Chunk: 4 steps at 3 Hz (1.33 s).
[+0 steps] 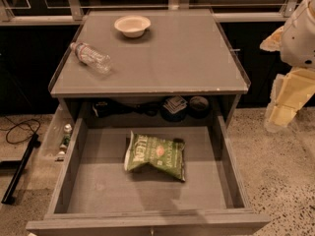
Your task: Pick green jalapeno chip bag from top drawer and place on counter
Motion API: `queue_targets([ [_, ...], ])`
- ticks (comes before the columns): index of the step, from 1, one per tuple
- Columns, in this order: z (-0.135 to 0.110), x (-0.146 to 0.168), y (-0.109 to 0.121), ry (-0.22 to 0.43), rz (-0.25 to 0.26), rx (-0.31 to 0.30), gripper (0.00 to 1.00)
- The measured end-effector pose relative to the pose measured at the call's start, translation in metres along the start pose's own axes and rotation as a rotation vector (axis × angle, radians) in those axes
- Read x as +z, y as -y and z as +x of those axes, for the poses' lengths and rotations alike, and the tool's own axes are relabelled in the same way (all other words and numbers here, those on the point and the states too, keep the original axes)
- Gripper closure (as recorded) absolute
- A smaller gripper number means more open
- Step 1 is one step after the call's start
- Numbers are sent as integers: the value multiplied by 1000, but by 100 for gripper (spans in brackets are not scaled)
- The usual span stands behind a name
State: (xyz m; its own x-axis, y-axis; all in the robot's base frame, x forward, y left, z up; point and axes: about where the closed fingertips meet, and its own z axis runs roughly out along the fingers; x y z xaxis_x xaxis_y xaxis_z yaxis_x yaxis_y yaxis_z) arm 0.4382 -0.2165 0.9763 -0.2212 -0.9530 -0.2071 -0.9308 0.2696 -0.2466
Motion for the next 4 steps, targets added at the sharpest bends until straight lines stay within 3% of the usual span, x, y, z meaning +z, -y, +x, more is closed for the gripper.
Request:
queue_targets([
  [1,-4,8,-5,11,6,-8,0],
  [2,-17,51,-23,89,-42,-32,0],
  [4,-38,153,-56,310,-121,-30,0],
])
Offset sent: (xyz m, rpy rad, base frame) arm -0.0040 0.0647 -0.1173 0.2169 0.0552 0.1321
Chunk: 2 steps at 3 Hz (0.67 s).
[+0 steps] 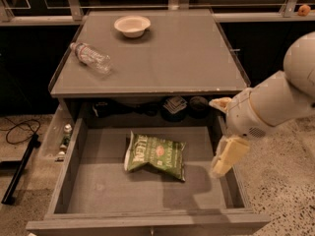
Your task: Pick green jalapeno chip bag from top drawer and place on counter
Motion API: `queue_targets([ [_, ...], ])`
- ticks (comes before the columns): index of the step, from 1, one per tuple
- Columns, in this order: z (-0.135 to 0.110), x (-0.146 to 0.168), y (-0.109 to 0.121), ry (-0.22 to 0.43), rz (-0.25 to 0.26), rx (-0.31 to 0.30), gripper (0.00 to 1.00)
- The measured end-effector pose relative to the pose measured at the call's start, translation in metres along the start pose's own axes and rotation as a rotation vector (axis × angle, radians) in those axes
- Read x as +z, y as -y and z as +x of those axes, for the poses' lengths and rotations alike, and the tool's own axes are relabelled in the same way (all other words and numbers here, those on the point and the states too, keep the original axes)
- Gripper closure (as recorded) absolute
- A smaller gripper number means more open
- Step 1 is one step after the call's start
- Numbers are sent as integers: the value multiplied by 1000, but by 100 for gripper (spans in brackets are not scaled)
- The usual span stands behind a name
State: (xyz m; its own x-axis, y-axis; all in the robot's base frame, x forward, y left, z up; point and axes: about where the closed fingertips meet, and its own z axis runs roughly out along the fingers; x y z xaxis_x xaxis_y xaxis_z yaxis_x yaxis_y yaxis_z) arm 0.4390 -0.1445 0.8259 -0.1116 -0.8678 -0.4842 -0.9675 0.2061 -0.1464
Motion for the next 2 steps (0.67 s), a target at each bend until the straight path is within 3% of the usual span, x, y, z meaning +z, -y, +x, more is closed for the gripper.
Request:
queue_targets([
  [1,4,43,-2,111,-28,3,0],
  [2,12,73,7,183,-42,25,0],
])
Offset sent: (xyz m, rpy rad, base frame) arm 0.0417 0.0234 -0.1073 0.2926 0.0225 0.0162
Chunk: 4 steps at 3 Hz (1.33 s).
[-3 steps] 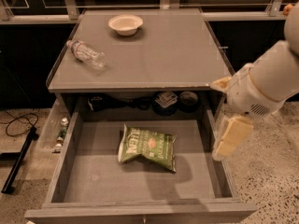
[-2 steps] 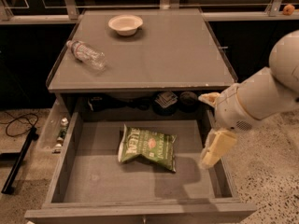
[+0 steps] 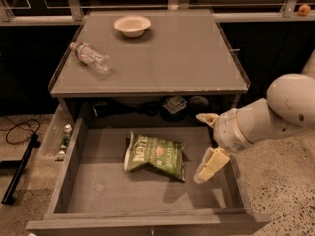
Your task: Pick green jalapeno chip bag from top drawer and place on counter
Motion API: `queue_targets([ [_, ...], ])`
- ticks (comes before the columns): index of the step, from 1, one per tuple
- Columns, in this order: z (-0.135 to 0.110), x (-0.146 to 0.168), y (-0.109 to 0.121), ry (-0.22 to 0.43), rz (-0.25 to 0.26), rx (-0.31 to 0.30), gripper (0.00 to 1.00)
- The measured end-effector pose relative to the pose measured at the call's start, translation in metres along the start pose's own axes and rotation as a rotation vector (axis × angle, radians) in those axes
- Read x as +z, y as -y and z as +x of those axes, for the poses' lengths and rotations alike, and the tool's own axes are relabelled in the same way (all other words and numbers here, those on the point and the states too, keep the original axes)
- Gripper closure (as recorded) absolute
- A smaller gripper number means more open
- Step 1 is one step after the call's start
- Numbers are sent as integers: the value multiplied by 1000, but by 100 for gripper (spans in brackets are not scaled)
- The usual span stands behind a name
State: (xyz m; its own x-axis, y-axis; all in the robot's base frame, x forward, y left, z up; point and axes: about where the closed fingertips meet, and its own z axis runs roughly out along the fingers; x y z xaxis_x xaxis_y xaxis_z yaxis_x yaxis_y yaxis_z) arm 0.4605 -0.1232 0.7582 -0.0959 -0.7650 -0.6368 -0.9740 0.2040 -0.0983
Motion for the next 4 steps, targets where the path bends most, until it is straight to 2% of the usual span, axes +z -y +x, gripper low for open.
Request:
queue_targets([
  [1,19,20,11,39,-26,53,0],
  [3,22,31,12,61,-32,73,0],
  [4,25,65,21,139,-50,118,0],
])
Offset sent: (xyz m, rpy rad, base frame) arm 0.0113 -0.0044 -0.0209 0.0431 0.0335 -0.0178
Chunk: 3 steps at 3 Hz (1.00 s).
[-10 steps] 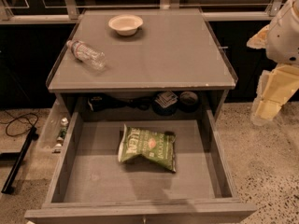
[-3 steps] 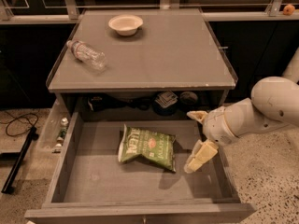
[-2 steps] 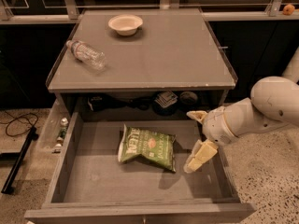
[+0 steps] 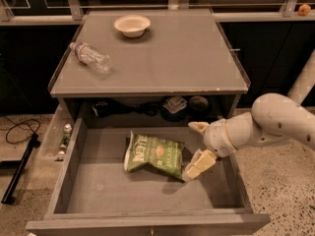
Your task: Pick green jalapeno chip bag from top drawer and place on counter
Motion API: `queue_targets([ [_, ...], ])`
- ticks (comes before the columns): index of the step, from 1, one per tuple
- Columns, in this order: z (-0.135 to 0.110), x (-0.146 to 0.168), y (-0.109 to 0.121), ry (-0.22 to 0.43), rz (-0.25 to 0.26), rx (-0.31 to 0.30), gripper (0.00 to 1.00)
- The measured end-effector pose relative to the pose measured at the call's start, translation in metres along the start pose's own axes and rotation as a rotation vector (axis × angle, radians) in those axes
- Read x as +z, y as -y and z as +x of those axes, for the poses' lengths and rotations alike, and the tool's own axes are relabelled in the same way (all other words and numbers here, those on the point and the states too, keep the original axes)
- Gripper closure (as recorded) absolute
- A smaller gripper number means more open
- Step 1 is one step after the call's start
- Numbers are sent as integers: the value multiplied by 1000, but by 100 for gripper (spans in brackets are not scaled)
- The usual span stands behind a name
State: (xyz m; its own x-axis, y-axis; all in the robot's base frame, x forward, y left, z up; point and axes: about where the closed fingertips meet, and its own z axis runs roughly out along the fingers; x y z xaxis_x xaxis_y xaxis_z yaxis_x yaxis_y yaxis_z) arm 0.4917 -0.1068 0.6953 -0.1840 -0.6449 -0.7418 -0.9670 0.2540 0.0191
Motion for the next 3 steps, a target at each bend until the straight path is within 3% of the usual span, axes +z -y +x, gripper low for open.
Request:
queue_targets([
  [1,1,30,8,64,-26,34,0],
  [2,-5,57,7,60,-22,19,0],
  [3,-2,85,3,-1,16,-4,0],
])
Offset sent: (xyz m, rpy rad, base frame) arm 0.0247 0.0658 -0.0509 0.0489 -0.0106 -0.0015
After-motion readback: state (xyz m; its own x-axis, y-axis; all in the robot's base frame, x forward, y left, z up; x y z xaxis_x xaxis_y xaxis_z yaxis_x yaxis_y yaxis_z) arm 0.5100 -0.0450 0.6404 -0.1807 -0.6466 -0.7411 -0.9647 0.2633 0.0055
